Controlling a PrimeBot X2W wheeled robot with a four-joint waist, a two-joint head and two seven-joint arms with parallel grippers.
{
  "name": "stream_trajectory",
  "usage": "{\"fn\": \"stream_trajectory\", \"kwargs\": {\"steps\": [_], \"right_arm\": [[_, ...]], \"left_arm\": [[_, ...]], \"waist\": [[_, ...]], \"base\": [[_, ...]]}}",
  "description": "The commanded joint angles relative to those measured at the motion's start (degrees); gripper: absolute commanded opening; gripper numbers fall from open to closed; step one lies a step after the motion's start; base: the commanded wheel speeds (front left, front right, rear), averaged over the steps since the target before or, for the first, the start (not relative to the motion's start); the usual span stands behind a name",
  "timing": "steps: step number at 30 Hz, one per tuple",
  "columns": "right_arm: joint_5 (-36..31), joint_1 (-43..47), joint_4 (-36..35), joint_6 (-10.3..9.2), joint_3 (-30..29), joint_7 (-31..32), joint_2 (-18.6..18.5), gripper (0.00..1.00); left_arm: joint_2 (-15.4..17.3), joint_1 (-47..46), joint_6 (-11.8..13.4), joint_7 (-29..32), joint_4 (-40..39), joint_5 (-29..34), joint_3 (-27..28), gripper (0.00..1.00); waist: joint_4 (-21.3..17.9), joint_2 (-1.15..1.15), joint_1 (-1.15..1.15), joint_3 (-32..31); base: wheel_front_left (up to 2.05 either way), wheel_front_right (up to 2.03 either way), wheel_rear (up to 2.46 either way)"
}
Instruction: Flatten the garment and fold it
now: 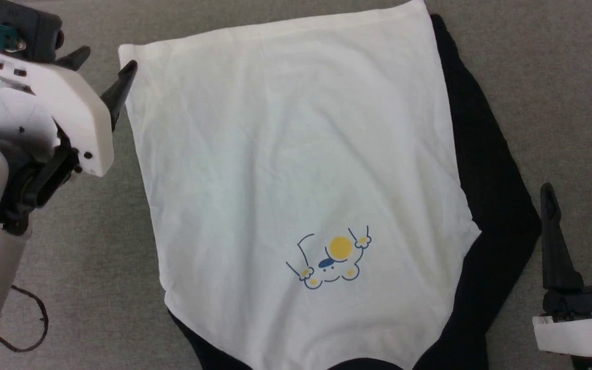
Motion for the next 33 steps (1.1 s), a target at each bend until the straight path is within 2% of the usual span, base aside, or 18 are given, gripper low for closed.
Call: {"fn": "stream_trajectory", "kwargs": {"steps": [1,10,17,22,23,24,25,33], "right_arm": [[-0.5,-1.0,-0.2,-0.05,0.1,-0.4,0.2,1.00],[-1.2,-2.9,-0.7,-0.05,0.4,0.1,0.2,1.00],[-1.2,-3.3,-0.8,-0.05,0.3,0.3,0.2,1.00],[-1.3,-3.6,-0.7,-0.05,0.1,0.5,0.2,1.00],[-1.4,-3.7,-0.7,-0.05,0.1,0.5,0.2,1.00],[-1.4,-3.8,-0.7,-0.05,0.1,0.6,0.2,1.00],[-1.5,-4.0,-0.7,-0.05,0.2,0.6,0.2,1.00],[-1.9,-4.4,-0.3,-0.05,-0.2,1.1,0.2,1.00]], "left_arm": [[-0.4,-1.6,-0.1,1.5,1.5,-0.3,-0.6,1.00],[-1.3,-4.0,0.4,3.4,7.1,-0.3,-1.5,1.00],[-1.2,-3.9,2.3,1.9,9.0,0.2,-0.4,1.00],[-1.4,-3.1,1.8,1.7,9.6,-0.5,-0.7,1.00],[-1.6,-3.1,1.6,1.5,9.6,-0.7,-0.8,0.60],[-1.7,-3.1,1.5,1.0,9.6,-0.8,-0.7,0.32],[-1.8,-3.1,1.4,0.6,9.7,-0.8,-0.6,0.00],[-2.8,-3.9,1.2,-1.6,10.9,-1.0,-0.5,0.00]], "waist": [[-1.5,0.00,-0.02,3.6],[-2.1,0.00,-0.02,6.8],[-2.0,0.00,-0.02,7.8],[-1.7,0.00,-0.02,8.3],[-1.7,0.00,-0.02,8.3],[-1.7,0.00,-0.02,8.4],[-1.7,0.00,-0.02,8.4],[-1.4,0.00,-0.02,7.5]], "base": [[0.00,0.00,0.00],[0.00,0.00,0.00],[0.00,0.00,0.00],[0.00,0.00,0.00],[0.00,0.00,0.00],[0.00,0.00,0.00],[0.00,0.00,0.00],[0.00,0.00,0.00]]}}
